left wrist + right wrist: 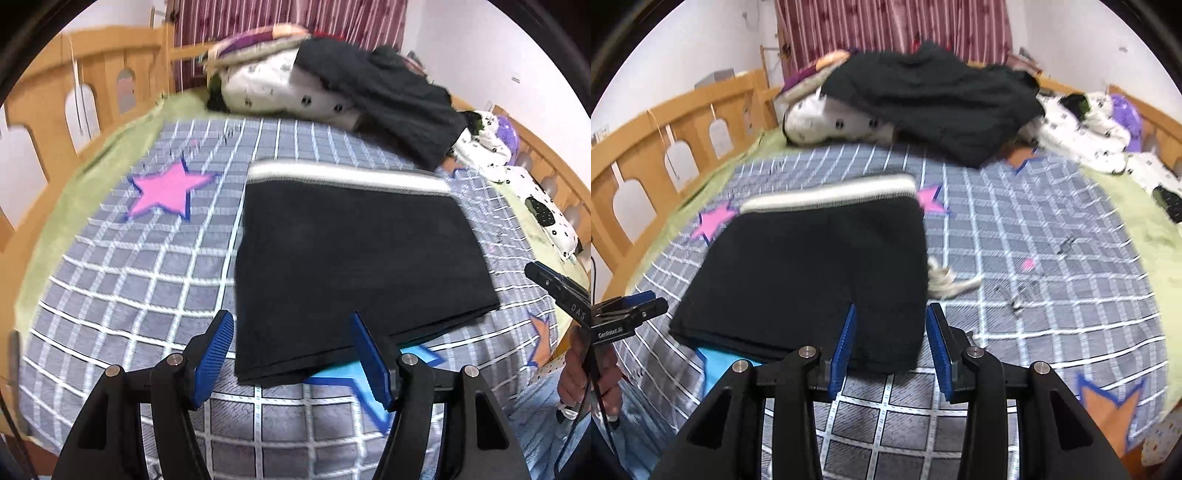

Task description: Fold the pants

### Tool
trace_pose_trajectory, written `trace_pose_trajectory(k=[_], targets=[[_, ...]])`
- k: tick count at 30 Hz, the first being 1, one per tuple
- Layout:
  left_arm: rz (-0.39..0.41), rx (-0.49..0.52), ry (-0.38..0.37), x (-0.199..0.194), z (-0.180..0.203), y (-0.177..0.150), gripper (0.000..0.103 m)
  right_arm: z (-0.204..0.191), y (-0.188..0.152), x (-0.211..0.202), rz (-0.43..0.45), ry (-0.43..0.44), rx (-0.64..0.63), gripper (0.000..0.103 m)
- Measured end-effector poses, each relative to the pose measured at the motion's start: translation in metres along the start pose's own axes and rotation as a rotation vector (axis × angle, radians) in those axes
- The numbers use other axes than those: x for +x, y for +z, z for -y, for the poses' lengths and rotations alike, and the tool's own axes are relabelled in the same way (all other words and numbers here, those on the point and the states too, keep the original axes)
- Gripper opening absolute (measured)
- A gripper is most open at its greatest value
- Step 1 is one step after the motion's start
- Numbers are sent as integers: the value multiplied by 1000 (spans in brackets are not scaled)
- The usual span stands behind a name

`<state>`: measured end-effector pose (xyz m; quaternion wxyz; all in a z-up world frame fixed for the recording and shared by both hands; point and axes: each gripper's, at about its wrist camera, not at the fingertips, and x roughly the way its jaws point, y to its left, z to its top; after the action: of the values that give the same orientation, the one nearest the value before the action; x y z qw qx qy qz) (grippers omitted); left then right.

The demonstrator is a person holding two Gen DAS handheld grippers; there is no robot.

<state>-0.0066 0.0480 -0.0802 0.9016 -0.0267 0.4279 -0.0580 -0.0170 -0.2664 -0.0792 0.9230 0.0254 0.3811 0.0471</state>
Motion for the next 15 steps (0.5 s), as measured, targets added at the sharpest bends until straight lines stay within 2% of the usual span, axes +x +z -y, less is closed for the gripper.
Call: trace_pose_trajectory(k=[3,4,5,6,7,10,15], targets=[[49,10,14,-33,13,10,65,-6,13,-28,15,-12,10,39],[65,14,15,-44,17,14,67,-7,14,-37,23,-19,14,45],[84,17,20,-57,23,18,73,-9,16,-44,29,-28,16,53],[97,20,22,-65,26,20,76,-13,18,-53,37,-42,16,72],[108,21,25,-72,30,23,78,-15,18,-60,52,-46,15,84],[129,30,16,-91,42,29,84,-26,19,-80,108,-78,-17,90],[139,60,29,-98,50,22,86,-32,21,-89,94,-76,-32,93]])
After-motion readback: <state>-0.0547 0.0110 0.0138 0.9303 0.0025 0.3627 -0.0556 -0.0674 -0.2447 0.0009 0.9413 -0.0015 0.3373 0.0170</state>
